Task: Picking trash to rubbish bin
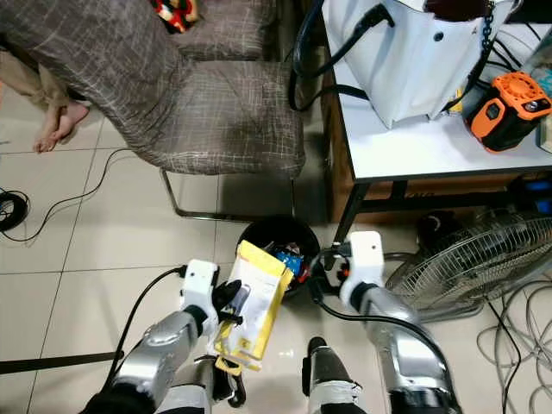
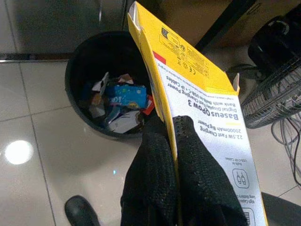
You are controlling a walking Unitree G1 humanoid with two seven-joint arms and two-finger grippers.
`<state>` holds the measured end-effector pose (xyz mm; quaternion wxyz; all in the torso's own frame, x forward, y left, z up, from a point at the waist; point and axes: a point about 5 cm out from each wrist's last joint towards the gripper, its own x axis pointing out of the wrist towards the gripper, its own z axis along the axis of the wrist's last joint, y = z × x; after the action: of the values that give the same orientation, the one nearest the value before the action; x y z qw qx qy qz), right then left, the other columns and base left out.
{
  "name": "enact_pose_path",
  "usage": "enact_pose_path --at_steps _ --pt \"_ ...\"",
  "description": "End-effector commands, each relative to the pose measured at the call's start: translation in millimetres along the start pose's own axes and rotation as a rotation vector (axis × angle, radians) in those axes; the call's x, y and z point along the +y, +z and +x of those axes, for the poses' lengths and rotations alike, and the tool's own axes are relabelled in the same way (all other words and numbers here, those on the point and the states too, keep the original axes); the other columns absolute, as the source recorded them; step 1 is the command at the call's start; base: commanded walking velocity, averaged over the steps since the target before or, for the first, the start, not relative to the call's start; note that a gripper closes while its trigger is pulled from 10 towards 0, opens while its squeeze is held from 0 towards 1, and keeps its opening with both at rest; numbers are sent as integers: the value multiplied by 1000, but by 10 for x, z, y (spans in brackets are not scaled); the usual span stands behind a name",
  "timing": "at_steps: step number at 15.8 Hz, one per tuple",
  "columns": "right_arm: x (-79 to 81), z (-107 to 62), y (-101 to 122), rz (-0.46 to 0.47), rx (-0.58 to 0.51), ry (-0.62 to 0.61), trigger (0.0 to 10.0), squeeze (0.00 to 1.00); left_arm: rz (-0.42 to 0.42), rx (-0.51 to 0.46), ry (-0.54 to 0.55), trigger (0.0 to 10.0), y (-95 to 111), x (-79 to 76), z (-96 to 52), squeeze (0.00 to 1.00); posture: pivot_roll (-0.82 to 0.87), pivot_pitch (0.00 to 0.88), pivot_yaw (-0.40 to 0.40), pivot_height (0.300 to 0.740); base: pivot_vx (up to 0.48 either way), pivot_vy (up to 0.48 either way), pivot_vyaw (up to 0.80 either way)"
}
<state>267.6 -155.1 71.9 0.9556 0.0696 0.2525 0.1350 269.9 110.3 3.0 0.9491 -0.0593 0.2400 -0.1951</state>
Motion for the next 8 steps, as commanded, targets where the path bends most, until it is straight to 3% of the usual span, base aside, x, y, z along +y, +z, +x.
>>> enact_pose_path --at_steps 1,5,8 --pt "2 -95 -25 -2 64 -16 10000 0 -5 48 -4 10000 -150 5 -20 0 -246 298 25 740 0 0 0" --pt "23 -271 -53 17 198 26 10000 0 7 66 -21 10000 -210 -23 16 0 -263 307 22 740 0 0 0" --pt "118 -378 -101 108 302 112 10000 0 8 69 -42 10000 -193 -88 94 0 -269 313 21 740 0 0 0"
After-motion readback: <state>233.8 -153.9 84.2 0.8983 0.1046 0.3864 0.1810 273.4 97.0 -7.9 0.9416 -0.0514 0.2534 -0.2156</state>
